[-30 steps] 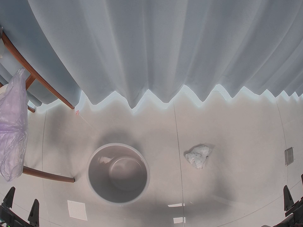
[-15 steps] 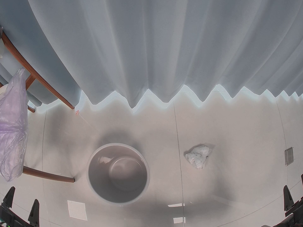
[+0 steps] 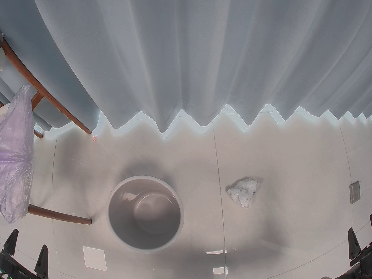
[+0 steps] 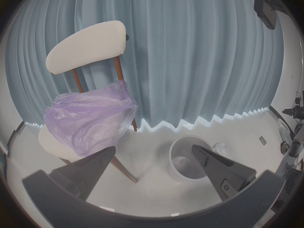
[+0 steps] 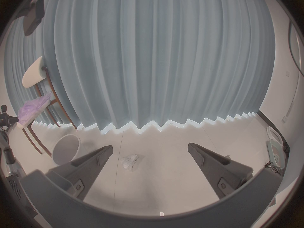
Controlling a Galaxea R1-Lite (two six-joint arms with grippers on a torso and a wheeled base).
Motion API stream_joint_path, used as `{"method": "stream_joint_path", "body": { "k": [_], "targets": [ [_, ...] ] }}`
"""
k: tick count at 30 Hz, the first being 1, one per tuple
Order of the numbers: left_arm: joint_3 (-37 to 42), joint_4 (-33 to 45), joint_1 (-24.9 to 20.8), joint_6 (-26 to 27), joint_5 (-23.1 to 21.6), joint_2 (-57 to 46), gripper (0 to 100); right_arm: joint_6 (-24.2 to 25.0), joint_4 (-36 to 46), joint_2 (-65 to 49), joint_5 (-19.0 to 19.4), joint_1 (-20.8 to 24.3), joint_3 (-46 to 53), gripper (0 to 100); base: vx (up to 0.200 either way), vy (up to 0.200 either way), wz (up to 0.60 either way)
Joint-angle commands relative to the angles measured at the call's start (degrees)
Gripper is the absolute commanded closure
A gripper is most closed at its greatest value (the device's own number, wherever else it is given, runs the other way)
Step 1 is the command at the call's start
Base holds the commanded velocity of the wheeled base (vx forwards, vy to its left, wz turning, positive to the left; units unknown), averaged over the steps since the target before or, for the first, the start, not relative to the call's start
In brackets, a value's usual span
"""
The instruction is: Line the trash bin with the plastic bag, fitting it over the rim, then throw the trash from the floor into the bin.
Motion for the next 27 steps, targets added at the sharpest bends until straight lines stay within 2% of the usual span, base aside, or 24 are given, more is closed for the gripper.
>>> {"method": "stream_joint_path", "body": {
  "k": [1,27],
  "targets": [
    [1.0,0.0,0.0,-0.1,0.3,-1.0,0,0.0,0.0,-1.0,0.0,0.0,1.0,0,0.0,0.0,0.0],
    [1.0,-0.3,0.0,0.3,-0.1,-1.0,0,0.0,0.0,-1.0,0.0,0.0,1.0,0,0.0,0.0,0.0]
  ]
}}
